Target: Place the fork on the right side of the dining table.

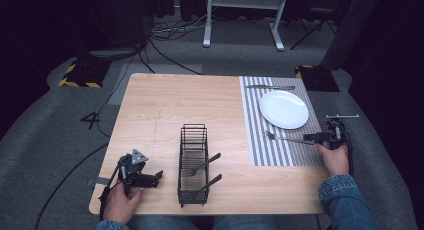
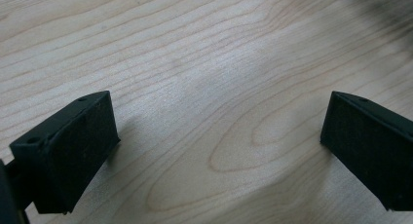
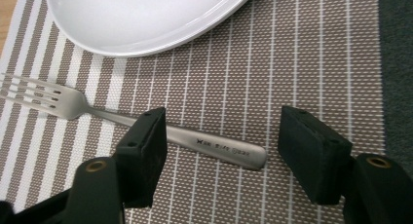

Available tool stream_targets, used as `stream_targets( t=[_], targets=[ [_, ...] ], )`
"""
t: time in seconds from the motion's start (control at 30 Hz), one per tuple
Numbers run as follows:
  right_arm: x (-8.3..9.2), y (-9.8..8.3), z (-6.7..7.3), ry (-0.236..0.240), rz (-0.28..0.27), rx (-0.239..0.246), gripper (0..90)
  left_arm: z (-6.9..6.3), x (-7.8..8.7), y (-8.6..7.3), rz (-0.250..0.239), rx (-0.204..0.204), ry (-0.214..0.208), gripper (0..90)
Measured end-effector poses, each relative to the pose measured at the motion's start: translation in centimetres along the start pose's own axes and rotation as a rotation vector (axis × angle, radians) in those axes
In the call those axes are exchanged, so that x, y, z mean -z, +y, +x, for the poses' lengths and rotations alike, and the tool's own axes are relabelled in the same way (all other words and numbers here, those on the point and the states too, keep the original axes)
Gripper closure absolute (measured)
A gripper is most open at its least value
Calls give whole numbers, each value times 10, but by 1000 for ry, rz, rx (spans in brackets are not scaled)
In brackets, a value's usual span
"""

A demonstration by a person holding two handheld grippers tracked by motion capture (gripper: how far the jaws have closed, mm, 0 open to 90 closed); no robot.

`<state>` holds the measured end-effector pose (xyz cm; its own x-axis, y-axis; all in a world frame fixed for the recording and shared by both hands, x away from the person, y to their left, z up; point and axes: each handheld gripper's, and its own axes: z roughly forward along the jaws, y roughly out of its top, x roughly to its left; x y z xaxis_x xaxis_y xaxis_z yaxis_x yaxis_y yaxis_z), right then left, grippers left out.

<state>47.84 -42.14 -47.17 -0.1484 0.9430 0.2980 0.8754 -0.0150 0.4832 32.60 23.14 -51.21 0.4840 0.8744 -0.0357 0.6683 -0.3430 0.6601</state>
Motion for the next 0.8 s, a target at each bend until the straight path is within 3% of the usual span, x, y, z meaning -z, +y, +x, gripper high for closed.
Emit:
stream_targets(
  t=[0.17, 0.3, 0.47, 0.67, 0.8],
  targets=[
    [7, -1, 1, -10, -24, 2, 347, 0, 0, 0, 0, 0, 0, 2],
    [17, -3, 7, 17, -44, 14, 350, 0, 0, 0, 0, 0, 0, 2],
    [25, -13, 9, 121, -46, -68, 345, 0, 0, 0, 0, 0, 0, 2],
    [17, -25, 21, 126, -25, -26, 337, 0, 0, 0, 0, 0, 0, 2],
    [6, -29, 25, 92, -2, -11, 338, 0, 0, 0, 0, 0, 0, 2]
  ],
)
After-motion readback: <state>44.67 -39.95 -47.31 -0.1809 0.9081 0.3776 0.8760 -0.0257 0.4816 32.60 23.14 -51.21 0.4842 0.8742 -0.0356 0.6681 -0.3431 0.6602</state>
